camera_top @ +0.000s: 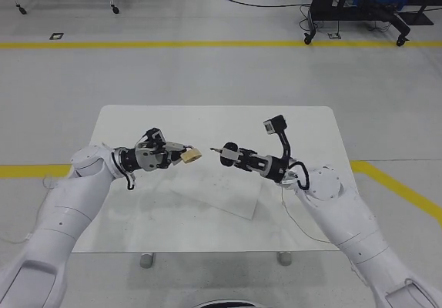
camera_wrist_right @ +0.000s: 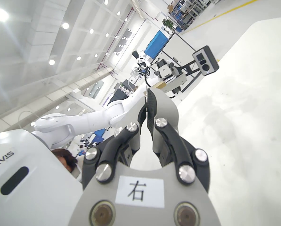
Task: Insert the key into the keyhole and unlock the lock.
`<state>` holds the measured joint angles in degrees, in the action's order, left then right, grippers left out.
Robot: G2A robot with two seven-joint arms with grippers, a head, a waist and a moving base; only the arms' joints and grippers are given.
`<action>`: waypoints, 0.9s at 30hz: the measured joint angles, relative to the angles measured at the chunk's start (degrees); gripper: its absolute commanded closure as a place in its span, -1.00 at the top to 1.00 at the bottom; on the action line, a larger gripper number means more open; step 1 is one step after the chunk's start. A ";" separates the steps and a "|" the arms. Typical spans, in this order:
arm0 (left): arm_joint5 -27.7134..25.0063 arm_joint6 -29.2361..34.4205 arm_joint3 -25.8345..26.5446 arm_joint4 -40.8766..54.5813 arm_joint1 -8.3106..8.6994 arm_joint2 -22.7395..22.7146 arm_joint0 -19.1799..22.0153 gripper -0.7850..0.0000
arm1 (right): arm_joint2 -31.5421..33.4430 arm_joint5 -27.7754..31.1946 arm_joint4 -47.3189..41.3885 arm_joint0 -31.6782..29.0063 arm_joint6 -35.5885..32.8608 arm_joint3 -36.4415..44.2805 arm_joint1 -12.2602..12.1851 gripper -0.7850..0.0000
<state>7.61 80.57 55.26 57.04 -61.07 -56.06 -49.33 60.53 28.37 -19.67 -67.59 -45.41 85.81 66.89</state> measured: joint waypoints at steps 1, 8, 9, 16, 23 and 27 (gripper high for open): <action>-1.01 -0.60 0.08 -0.22 -0.05 -0.13 -0.16 -1.00 | -0.01 -1.37 -0.73 -0.19 -0.67 0.54 -0.05 -1.00; -5.71 -2.95 1.07 -2.93 -0.36 -0.29 -1.23 -1.00 | 0.72 -11.73 -3.08 -2.89 -2.73 6.27 -0.61 -1.00; -5.91 -3.14 1.11 -3.08 -0.40 -0.32 -1.33 -1.00 | 0.77 -12.93 -3.33 -3.32 -2.77 7.17 -0.67 -1.00; -9.05 -4.35 1.58 -3.66 -0.70 -1.16 -1.89 -1.00 | 0.62 -20.55 -5.38 -5.73 -1.32 11.25 -0.79 -1.00; -10.40 -5.50 1.85 -4.04 -0.95 -1.97 -2.41 -1.00 | -0.36 -22.39 -5.74 -5.94 3.92 11.01 -0.28 -1.00; -10.74 -5.83 1.93 -4.72 -1.07 -2.23 -2.55 -1.00 | -1.19 -23.53 -4.71 -5.19 6.93 10.03 0.09 -1.00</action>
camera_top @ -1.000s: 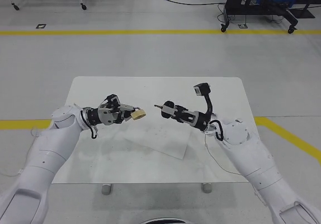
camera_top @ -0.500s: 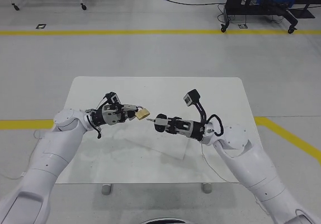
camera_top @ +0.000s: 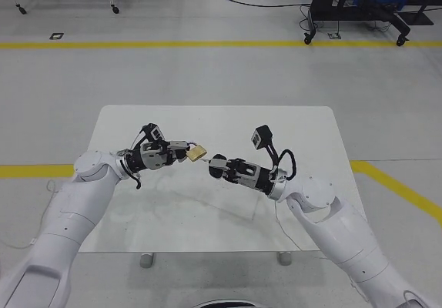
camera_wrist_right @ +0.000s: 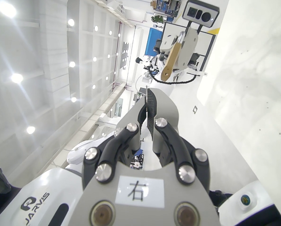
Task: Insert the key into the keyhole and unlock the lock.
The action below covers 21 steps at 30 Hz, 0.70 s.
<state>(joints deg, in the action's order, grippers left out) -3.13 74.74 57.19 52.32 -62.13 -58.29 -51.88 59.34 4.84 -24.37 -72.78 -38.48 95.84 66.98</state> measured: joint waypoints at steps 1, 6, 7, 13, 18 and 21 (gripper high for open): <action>-0.04 -0.04 0.00 -0.16 -0.03 -0.05 -0.02 -1.00 | -0.21 -0.20 0.06 0.13 0.30 -0.13 0.08 -1.00; -0.35 -0.43 -0.33 -0.70 -0.22 -0.39 0.12 -1.00 | -0.77 -1.71 1.55 0.55 2.70 -0.41 0.35 -1.00; -0.44 -0.53 -0.39 -0.72 -0.27 -0.47 0.13 -1.00 | -0.80 -1.84 1.67 0.51 2.96 -0.34 0.38 -1.00; -1.06 -0.94 -0.54 -0.76 -0.52 -0.97 0.06 -1.00 | -0.61 -2.34 2.15 0.06 3.50 -0.36 0.45 -1.00; -1.19 -1.01 -0.67 -1.35 -0.73 -1.13 0.06 -1.00 | -0.47 -2.39 2.51 -0.16 4.09 -0.25 0.54 -1.00; -1.27 -1.08 -0.78 -1.78 -0.85 -1.19 0.15 -1.00 | -0.44 -2.52 2.44 0.05 4.21 -0.45 0.64 -1.00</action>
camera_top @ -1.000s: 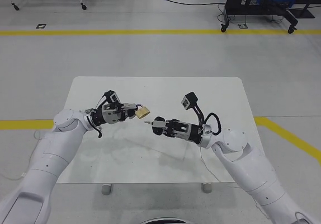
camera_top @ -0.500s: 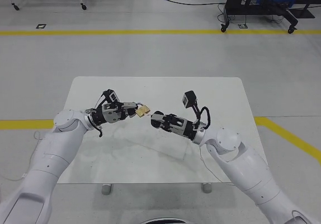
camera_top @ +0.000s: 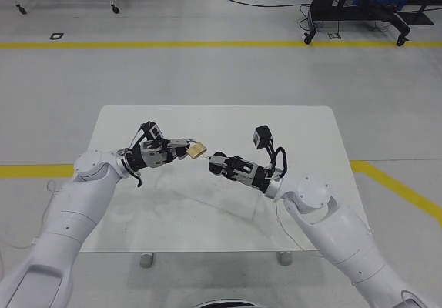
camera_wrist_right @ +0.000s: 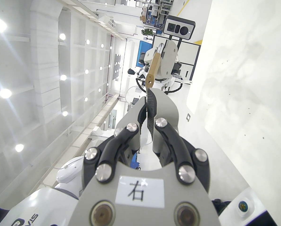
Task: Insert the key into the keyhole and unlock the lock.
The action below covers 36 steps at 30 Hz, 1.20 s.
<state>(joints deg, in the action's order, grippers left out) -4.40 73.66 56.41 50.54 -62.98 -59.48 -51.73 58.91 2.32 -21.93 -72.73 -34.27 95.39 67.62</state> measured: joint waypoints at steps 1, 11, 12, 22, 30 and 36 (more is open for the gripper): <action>-0.03 0.01 -0.02 -0.11 -0.03 -0.04 0.02 -1.00 | -0.01 -0.08 0.09 0.05 0.14 -0.04 0.03 -1.00; -0.17 0.51 0.03 -0.94 -0.32 -0.54 -0.07 -1.00 | 0.22 -1.00 0.87 -0.23 1.81 -0.02 0.26 -1.00; -0.24 0.51 0.06 -1.07 -0.34 -0.58 -0.10 -1.00 | 0.24 -1.02 0.87 -0.27 1.81 -0.01 0.28 -1.00; -1.03 1.08 0.46 -2.17 -0.50 -1.16 -0.38 -1.00 | -0.22 -1.70 1.21 -0.08 1.62 -0.05 0.58 -1.00; -7.67 -0.17 2.30 -7.33 -0.33 -1.77 -1.47 -1.00 | -0.33 -2.52 1.36 -0.03 2.24 -0.15 0.81 -1.00; -8.29 -0.38 3.31 -8.02 -0.28 -2.33 -2.32 -1.00 | -0.57 -3.81 1.87 0.33 2.77 -0.45 1.01 -1.00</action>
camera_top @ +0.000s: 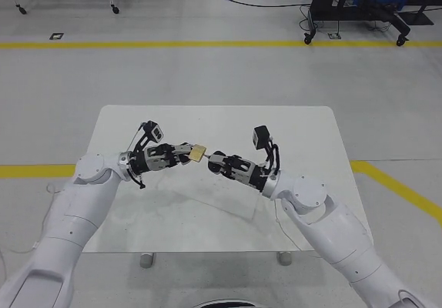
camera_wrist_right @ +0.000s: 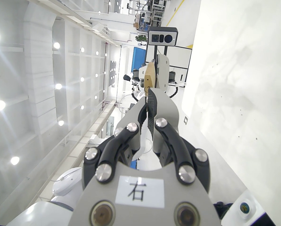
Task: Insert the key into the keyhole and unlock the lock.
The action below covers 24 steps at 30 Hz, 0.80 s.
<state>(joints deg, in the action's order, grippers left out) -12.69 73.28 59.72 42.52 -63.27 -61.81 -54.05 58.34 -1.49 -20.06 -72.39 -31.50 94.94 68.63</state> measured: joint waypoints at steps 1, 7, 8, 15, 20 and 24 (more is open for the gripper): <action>0.04 0.07 0.08 0.03 0.01 -0.13 -0.06 -1.00 | -0.07 -0.23 0.23 0.10 -0.05 0.00 0.02 -1.00; 0.08 0.31 0.54 -0.67 0.08 -0.65 -0.30 -1.00 | -0.34 -0.58 1.87 0.69 -0.82 -0.05 0.09 -1.00; -0.01 0.41 0.61 -1.01 0.09 -0.70 -0.31 -1.00 | -0.38 -0.54 1.95 0.82 -1.17 -0.08 0.11 -1.00; 0.37 2.45 1.01 -1.87 0.39 -1.77 0.17 -1.00 | 0.18 0.77 1.00 1.20 -4.39 -0.58 0.08 -1.00; 0.71 4.89 1.27 -2.52 0.64 -2.32 0.42 -1.00 | 1.06 1.53 0.44 1.19 -6.76 -1.06 -0.10 -1.00; 0.73 5.33 1.35 -3.17 0.64 -2.21 0.39 -1.00 | 1.16 1.56 0.41 1.43 -7.69 -1.25 -0.10 -1.00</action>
<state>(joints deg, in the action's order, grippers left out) -11.96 78.60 61.06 39.34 -62.62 -64.03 -53.66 59.50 0.07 -19.66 -70.96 -39.19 93.69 68.53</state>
